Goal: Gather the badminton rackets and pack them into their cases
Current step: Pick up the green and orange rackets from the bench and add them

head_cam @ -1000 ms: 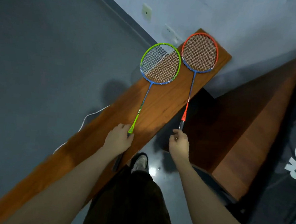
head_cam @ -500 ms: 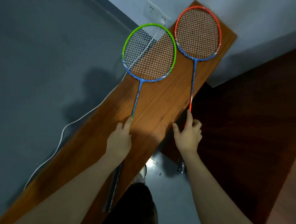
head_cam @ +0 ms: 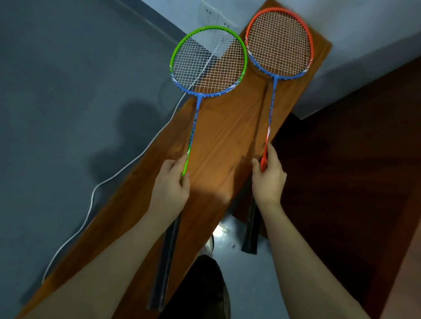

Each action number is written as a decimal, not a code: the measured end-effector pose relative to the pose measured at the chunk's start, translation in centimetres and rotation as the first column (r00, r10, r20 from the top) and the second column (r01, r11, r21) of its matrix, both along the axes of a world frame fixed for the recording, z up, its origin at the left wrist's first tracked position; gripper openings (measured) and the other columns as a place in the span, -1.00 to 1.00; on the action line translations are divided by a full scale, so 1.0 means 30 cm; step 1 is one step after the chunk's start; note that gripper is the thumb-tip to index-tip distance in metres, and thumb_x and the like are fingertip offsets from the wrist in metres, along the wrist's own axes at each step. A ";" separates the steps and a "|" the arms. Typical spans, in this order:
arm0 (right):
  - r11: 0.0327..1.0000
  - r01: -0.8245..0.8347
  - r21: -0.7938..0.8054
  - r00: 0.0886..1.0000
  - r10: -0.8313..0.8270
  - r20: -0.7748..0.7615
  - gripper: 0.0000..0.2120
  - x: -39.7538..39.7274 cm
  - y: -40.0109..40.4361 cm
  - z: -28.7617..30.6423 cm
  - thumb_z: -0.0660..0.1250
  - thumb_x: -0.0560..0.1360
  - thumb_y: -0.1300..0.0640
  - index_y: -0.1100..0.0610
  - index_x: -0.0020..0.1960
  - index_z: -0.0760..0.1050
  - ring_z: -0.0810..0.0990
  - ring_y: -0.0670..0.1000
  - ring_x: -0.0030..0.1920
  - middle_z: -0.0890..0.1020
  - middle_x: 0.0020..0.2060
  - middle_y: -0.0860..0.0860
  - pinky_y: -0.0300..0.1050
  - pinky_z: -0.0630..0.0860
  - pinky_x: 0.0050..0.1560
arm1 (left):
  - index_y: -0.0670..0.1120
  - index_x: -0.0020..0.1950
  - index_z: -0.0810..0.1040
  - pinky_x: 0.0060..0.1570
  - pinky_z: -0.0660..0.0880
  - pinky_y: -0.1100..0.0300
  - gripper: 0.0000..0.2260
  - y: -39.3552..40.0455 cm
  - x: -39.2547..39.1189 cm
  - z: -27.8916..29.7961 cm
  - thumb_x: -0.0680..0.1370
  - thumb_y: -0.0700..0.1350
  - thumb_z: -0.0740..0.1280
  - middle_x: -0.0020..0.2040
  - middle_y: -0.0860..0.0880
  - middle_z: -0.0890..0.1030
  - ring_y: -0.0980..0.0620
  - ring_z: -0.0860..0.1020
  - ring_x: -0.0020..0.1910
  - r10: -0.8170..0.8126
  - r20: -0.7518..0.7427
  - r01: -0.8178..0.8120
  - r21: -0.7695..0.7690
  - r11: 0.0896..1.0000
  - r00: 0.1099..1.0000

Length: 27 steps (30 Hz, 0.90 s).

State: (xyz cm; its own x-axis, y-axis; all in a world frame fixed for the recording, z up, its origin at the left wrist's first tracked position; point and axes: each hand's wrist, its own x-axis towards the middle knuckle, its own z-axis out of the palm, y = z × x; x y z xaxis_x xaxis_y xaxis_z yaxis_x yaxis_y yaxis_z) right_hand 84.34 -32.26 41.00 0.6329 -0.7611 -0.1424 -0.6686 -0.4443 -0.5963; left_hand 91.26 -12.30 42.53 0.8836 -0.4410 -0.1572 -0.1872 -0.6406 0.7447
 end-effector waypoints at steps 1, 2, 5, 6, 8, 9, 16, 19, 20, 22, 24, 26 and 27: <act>1.000 0.003 0.000 1.000 -0.003 0.019 -0.54 -0.002 0.010 0.016 0.26 0.54 0.15 0.02 0.42 0.31 0.55 0.02 0.12 0.59 0.10 0.02 0.03 0.39 0.27 | -0.17 0.37 0.38 -0.24 0.33 0.49 -0.60 0.002 0.001 0.023 0.53 -0.27 0.27 -0.08 -0.02 0.41 0.17 0.37 -0.22 0.008 0.003 -0.008 -0.006 1.000 1.000; 1.000 0.004 -0.001 1.000 -0.004 0.028 -0.57 -0.006 0.023 0.040 0.24 0.54 0.14 0.01 0.40 0.33 0.56 0.00 0.09 0.60 0.07 0.00 0.08 0.44 0.23 | -0.17 0.36 0.39 -0.21 0.32 0.48 -0.60 0.003 0.001 0.049 0.52 -0.27 0.29 -0.07 -0.03 0.42 0.14 0.39 -0.19 0.017 0.005 -0.017 -0.017 1.000 1.000; 0.999 0.035 -0.006 0.997 -0.034 0.066 -0.57 -0.031 0.087 0.154 0.24 0.56 0.15 0.00 0.41 0.33 0.57 -0.02 -0.02 0.60 -0.03 0.03 0.06 0.51 0.12 | -0.17 0.33 0.43 -0.10 0.37 0.33 -0.63 0.007 -0.004 0.144 0.52 -0.27 0.30 -0.07 -0.04 0.43 0.07 0.44 -0.15 0.053 -0.013 -0.054 -0.056 0.997 0.999; 0.999 0.047 -0.005 0.995 -0.047 0.083 -0.56 -0.043 0.117 0.206 0.24 0.56 0.16 0.02 0.42 0.31 0.55 -0.02 -0.05 0.58 -0.04 0.04 0.04 0.51 0.11 | -0.17 0.32 0.44 -0.10 0.36 0.36 -0.64 0.010 -0.011 0.181 0.52 -0.27 0.30 -0.07 -0.03 0.43 0.07 0.44 -0.15 0.057 -0.012 -0.058 -0.065 0.996 0.998; 0.998 0.062 0.012 0.991 -0.062 0.120 -0.54 -0.074 0.180 0.323 0.25 0.56 0.17 0.06 0.44 0.27 0.50 -0.07 -0.09 0.55 -0.06 0.03 -0.05 0.49 0.13 | -0.18 0.30 0.46 -0.12 0.32 0.48 -0.66 0.017 -0.033 0.267 0.52 -0.28 0.30 -0.07 -0.01 0.44 0.10 0.44 -0.17 0.048 0.033 -0.044 -0.094 0.995 0.998; 0.998 0.063 0.026 0.988 -0.066 0.140 -0.54 -0.094 0.211 0.384 0.25 0.56 0.16 0.07 0.44 0.27 0.48 -0.09 -0.10 0.55 -0.04 0.04 -0.16 0.45 0.12 | -0.19 0.28 0.47 -0.13 0.32 0.53 -0.67 0.024 -0.047 0.317 0.51 -0.28 0.31 -0.07 -0.03 0.45 0.12 0.43 -0.19 0.037 0.066 -0.030 -0.111 0.993 0.997; 1.000 0.028 0.007 0.974 -0.029 0.226 -0.55 -0.296 0.337 0.738 0.27 0.55 0.21 0.14 0.42 0.30 0.47 0.00 0.04 0.58 0.06 0.18 -0.26 0.41 0.03 | -0.20 0.25 0.50 -0.13 0.38 0.54 -0.69 0.075 -0.172 0.648 0.50 -0.28 0.33 -0.08 -0.06 0.49 0.24 0.41 -0.28 -0.014 0.207 0.055 -0.195 0.979 0.978; 0.999 0.020 -0.034 0.965 -0.010 0.261 -0.55 -0.396 0.354 0.829 0.28 0.54 0.23 0.15 0.41 0.31 0.50 0.05 -0.05 0.59 -0.04 0.19 -0.08 0.47 0.02 | -0.17 0.26 0.49 -0.10 0.33 0.60 -0.68 0.077 -0.239 0.762 0.51 -0.26 0.32 -0.06 -0.01 0.48 0.23 0.43 -0.23 -0.013 0.191 0.053 -0.203 0.978 0.982; 0.999 0.022 -0.048 0.964 -0.008 0.265 -0.55 -0.431 0.357 0.855 0.28 0.54 0.22 0.14 0.41 0.31 0.52 0.06 -0.08 0.58 -0.08 0.15 -0.01 0.50 0.02 | -0.17 0.26 0.49 -0.08 0.32 0.61 -0.69 0.072 -0.263 0.795 0.51 -0.25 0.32 -0.05 -0.01 0.48 0.21 0.44 -0.21 -0.023 0.206 0.065 -0.200 0.978 0.978; 0.997 0.036 -0.072 0.959 -0.014 0.283 -0.56 -0.505 0.355 0.900 0.28 0.54 0.21 0.13 0.41 0.32 0.54 0.06 -0.12 0.57 -0.13 0.09 0.10 0.52 0.02 | -0.17 0.26 0.49 -0.06 0.29 0.63 -0.69 0.050 -0.316 0.853 0.52 -0.24 0.31 -0.05 0.00 0.48 0.20 0.43 -0.17 -0.046 0.232 0.091 -0.189 0.978 0.972; 0.994 0.059 -0.089 0.946 -0.027 0.324 -0.56 -0.590 0.348 0.939 0.28 0.54 0.22 0.14 0.40 0.33 0.55 0.06 -0.10 0.57 -0.12 0.07 0.13 0.52 0.02 | -0.20 0.26 0.49 -0.08 0.27 0.65 -0.69 0.017 -0.387 0.903 0.51 -0.25 0.32 -0.08 -0.01 0.47 0.20 0.41 -0.19 -0.068 0.260 0.119 -0.187 0.975 0.963; 0.991 0.078 -0.109 0.928 -0.033 0.370 -0.57 -0.685 0.331 0.972 0.27 0.53 0.20 0.14 0.39 0.35 0.56 0.07 -0.05 0.59 -0.06 0.07 0.11 0.51 0.03 | -0.21 0.25 0.49 -0.08 0.31 0.62 -0.68 -0.020 -0.479 0.944 0.50 -0.27 0.33 -0.09 -0.05 0.48 0.17 0.42 -0.17 -0.090 0.295 0.155 -0.206 0.966 0.951; 0.989 0.087 -0.116 0.921 -0.035 0.388 -0.56 -0.734 0.318 0.985 0.26 0.52 0.19 0.13 0.39 0.36 0.57 0.07 -0.02 0.60 -0.03 0.07 0.07 0.51 0.04 | -0.23 0.24 0.49 -0.08 0.34 0.59 -0.68 -0.038 -0.528 0.959 0.49 -0.28 0.34 -0.08 -0.06 0.50 0.15 0.43 -0.16 -0.105 0.316 0.183 -0.227 0.957 0.943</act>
